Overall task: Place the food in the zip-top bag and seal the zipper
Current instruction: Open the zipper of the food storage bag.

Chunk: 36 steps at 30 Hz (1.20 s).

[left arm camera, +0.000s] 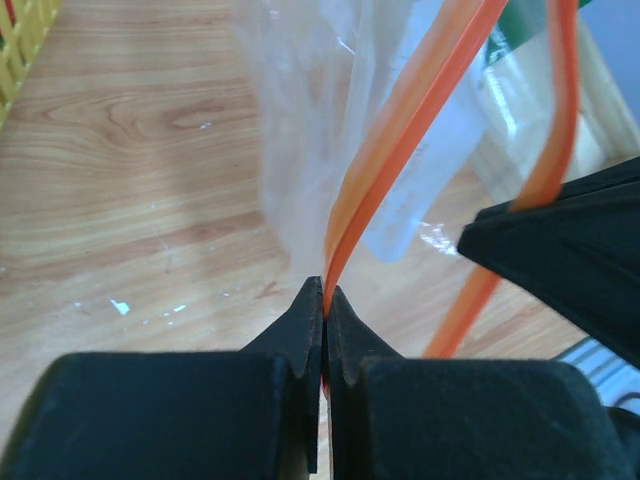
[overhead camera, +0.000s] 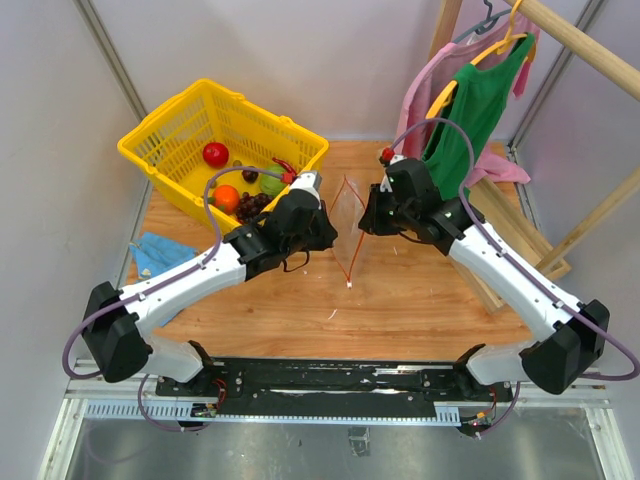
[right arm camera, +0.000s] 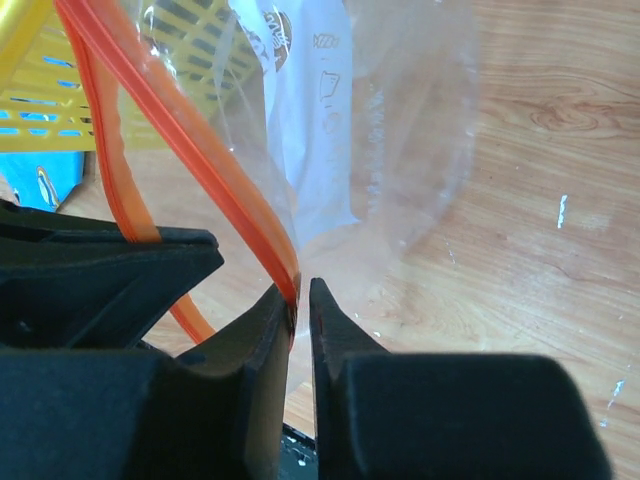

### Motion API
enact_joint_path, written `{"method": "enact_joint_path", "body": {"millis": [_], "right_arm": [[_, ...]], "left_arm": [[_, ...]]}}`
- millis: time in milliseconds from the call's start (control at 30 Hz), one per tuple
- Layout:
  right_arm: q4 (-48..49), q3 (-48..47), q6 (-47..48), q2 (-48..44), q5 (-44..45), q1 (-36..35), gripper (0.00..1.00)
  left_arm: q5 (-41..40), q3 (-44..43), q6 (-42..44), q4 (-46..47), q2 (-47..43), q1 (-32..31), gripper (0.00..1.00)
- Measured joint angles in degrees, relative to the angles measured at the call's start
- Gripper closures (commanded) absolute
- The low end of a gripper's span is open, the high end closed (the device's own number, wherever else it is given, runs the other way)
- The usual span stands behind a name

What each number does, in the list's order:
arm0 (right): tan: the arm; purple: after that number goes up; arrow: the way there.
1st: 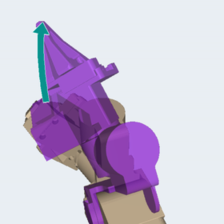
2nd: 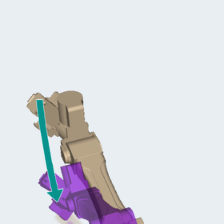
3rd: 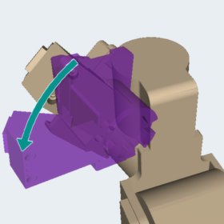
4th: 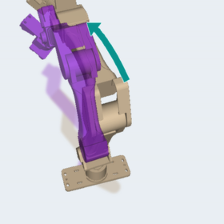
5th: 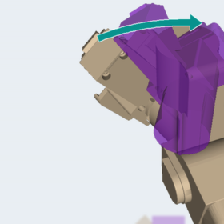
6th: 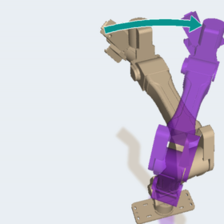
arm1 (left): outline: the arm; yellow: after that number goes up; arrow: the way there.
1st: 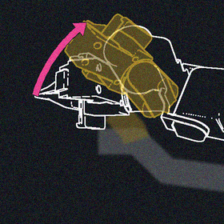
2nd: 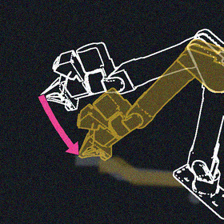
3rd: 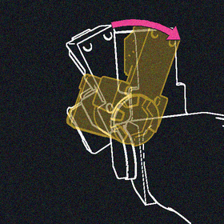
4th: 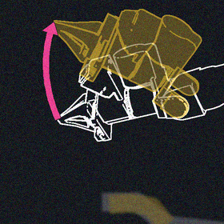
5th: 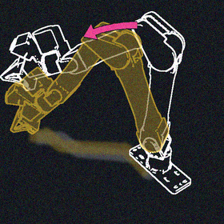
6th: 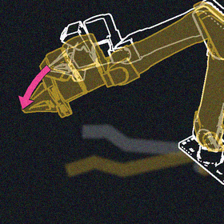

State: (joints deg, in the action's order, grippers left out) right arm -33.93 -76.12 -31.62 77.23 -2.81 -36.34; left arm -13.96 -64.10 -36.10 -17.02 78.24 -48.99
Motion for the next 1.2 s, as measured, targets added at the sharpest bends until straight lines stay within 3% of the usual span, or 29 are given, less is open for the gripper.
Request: {"method": "enact_joint_path", "body": {"millis": [133, 233, 933, 1033, 1167, 1200], "right_arm": [[2.0, 1.6, 0.0, -0.7, 0.1, 0.0, 0.66], [3.0, 2.7, 0.2, -0.7, 0.1, -0.2, 0.6], [9.4, 13.4, 0.5, -5.8, 4.4, -7.6, 0.63], [10.6, 13.9, 0.5, -5.8, 4.7, -8.2, 0.72], [10.9, 14.2, 0.8, -5.8, 6.9, -8.5, 0.97], [10.8, 14.1, 1.2, -5.8, 7.7, -8.5, 0.99]], "left_arm": [[1.6, -1.7, -3.1, -1.0, 0.0, 0.0, 1.0], [2.5, -2.7, -6.0, -2.0, 0.0, 0.0, 1.0], [2.4, -7.4, -22.9, -9.0, 3.1, 0.0, 1.0], [2.4, -7.4, -23.9, -8.8, 3.0, 0.0, 1.0], [2.4, -7.3, -24.4, -8.9, 2.5, 0.0, 1.0], [2.2, -7.3, -24.4, -8.9, 2.3, 0.0, 1.0]]}}
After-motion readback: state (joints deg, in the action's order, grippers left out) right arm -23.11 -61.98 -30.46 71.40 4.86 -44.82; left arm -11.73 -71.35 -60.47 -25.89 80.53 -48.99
